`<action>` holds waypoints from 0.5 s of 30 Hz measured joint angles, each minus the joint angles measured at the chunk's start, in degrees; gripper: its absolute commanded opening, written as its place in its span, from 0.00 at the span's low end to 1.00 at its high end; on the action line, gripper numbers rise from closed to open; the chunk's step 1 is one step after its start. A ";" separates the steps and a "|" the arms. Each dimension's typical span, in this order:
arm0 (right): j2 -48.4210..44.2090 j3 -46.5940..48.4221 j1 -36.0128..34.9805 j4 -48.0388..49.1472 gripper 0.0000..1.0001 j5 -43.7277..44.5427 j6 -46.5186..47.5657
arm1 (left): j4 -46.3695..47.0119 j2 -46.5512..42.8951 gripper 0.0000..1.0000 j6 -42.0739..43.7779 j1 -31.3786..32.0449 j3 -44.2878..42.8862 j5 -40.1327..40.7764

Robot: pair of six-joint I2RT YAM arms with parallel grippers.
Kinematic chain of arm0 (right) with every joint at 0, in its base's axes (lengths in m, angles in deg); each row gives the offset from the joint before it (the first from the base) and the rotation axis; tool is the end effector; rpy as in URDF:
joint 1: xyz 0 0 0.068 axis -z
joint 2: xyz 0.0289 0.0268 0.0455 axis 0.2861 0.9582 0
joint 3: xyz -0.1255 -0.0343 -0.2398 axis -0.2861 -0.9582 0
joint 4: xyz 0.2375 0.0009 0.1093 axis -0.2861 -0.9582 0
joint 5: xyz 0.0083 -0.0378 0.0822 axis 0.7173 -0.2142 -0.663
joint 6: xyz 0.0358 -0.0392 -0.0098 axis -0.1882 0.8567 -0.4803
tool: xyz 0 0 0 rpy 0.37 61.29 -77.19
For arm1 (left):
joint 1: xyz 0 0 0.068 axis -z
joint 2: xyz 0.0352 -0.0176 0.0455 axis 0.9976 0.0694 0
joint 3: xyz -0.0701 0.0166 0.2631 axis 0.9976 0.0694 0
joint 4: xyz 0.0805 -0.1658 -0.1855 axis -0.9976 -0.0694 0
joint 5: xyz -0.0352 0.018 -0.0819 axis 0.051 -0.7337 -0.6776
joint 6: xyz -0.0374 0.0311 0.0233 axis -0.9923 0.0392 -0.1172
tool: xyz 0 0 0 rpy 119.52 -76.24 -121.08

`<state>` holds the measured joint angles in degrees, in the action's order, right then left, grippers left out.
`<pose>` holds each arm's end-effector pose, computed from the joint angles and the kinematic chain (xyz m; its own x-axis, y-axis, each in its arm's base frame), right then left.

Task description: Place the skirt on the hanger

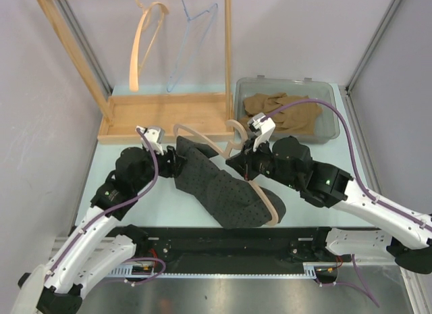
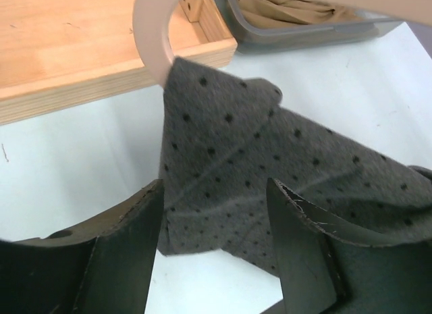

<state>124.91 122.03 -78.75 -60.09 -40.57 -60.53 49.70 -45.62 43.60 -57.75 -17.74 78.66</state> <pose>0.1101 0.1959 0.4116 -0.3805 -0.0037 -0.9248 -0.7099 0.6420 0.2896 0.1427 -0.0782 0.3151 -0.4188 -0.0762 -0.9049 0.4080 0.8744 -0.2624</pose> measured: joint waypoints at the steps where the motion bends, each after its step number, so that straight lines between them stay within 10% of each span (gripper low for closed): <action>1: -0.07 0.17 0.00 -0.24 0.00 -0.37 -0.11 | 0.31 0.02 0.63 0.28 0.00 0.00 0.37; 15: -2.67 0.83 -0.09 -1.75 0.00 -2.47 -1.53 | 0.39 -0.09 0.00 3.48 0.07 -1.31 3.48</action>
<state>122.25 122.86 -78.84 -61.84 -43.04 -62.06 50.09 -45.71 47.08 -57.68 -19.05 82.13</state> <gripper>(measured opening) 0.055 0.055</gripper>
